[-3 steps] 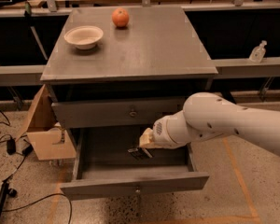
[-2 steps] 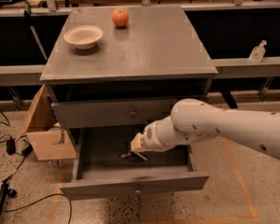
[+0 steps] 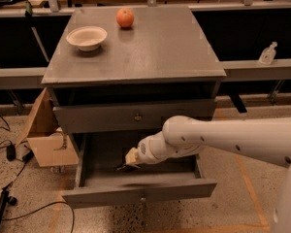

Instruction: Place rxbar chocolate into middle drawer

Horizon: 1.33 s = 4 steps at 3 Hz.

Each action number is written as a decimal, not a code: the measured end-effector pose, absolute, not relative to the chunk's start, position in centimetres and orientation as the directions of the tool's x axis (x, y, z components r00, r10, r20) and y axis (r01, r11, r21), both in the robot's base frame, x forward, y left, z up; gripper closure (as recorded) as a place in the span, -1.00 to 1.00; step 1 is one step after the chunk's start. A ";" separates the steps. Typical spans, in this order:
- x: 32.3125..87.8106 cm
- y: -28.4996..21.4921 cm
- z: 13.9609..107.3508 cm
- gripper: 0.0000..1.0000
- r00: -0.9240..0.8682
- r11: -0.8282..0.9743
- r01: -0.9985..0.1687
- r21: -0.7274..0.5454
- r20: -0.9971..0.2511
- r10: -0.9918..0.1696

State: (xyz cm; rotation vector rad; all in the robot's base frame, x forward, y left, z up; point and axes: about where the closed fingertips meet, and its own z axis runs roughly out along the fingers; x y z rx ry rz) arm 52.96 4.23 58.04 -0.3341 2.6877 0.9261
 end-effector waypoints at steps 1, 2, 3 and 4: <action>54.1 5.1 54.9 -0.28 -0.929 0.783 -0.323 0.532 -0.338 -0.154; 55.3 4.9 53.2 -0.90 -0.928 0.817 -0.302 0.491 -0.349 -0.133; 55.7 2.2 54.8 -1.00 -0.938 0.835 -0.242 0.494 -0.341 -0.071; 54.8 -5.3 58.6 -0.66 -0.936 0.877 -0.185 0.443 -0.353 -0.019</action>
Offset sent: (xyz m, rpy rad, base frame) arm 0.0344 0.0043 -0.0663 -0.1241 -0.0487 -0.0519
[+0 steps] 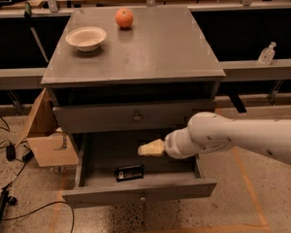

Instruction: Place rxbar chocolate into middle drawer

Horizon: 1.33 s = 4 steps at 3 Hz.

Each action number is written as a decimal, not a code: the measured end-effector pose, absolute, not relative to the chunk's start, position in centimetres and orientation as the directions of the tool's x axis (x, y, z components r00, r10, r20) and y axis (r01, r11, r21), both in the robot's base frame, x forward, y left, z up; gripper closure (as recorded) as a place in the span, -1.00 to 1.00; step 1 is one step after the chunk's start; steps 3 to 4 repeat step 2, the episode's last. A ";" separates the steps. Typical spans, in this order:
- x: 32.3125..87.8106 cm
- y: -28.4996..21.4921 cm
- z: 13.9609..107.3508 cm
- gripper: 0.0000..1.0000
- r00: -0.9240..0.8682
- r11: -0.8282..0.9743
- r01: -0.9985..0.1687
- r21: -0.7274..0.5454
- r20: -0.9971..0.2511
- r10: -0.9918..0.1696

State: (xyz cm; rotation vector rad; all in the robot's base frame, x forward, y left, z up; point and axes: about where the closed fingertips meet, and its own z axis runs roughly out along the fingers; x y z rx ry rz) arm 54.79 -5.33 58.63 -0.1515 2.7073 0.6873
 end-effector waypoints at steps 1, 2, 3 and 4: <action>55.1 -5.8 62.6 -0.66 -0.913 0.880 -0.211 0.426 -0.406 -0.022; 55.0 -5.8 62.6 -1.00 -0.914 0.880 -0.211 0.426 -0.405 -0.023; 55.0 -5.8 62.6 -1.00 -0.914 0.880 -0.211 0.426 -0.405 -0.023; 55.0 -5.8 62.6 -1.00 -0.914 0.880 -0.211 0.426 -0.405 -0.023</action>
Offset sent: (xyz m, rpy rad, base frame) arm 0.0020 -0.0075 0.0387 -0.0076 -0.0542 -0.0012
